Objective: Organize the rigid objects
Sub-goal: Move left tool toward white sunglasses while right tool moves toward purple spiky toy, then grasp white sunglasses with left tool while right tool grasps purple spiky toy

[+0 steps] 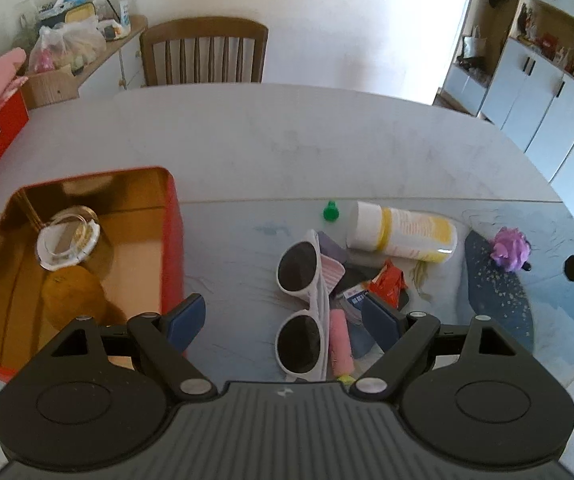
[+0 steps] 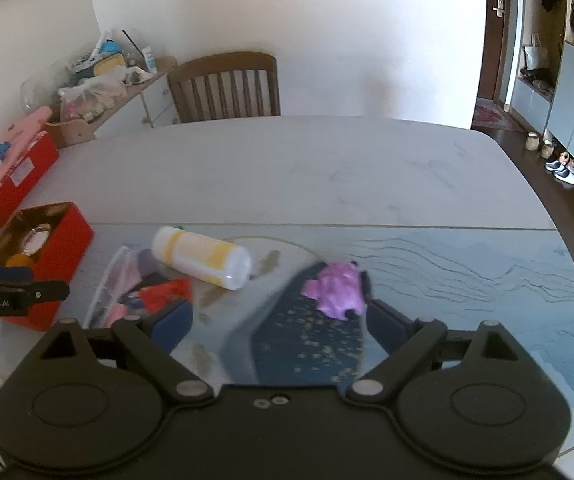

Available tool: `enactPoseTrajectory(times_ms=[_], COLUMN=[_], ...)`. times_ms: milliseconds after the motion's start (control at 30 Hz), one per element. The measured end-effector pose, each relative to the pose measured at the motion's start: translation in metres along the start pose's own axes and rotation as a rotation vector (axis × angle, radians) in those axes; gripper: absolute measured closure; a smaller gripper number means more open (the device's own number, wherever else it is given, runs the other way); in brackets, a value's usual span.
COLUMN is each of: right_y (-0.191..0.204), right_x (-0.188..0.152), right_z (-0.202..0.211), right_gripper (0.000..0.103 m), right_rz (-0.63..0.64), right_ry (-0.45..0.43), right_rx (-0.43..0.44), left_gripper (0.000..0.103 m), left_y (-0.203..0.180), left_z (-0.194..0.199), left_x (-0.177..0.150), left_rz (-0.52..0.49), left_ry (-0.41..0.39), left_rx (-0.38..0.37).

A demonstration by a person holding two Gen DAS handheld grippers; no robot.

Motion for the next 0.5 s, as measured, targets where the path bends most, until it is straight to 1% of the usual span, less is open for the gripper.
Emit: enactPoseTrajectory(times_ms=[200,500], right_y=[-0.024,-0.037], right_x=[-0.003,0.001], right_z=[-0.015,-0.044], right_gripper=[0.009,0.011], right_rz=[0.006,0.046], right_ry=[0.025,0.052], right_rx=[-0.006,0.003], left_gripper=[0.018,0.018], left_y=[-0.010,-0.012], left_z=[-0.021,-0.046], left_x=[-0.006,-0.003], left_rz=[0.016,0.047], left_ry=[0.030,0.049], left_rx=[0.026,0.043])
Point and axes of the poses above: each gripper's, at about its wrist camera, not at the fingertips, and z roughly against the way its jaws point, y to its left, x to its top, the point moved 10 cm from there along -z, roughly the way its jaws point, and after that the axes turned 2 degrees about z, right-handed, at the moved point
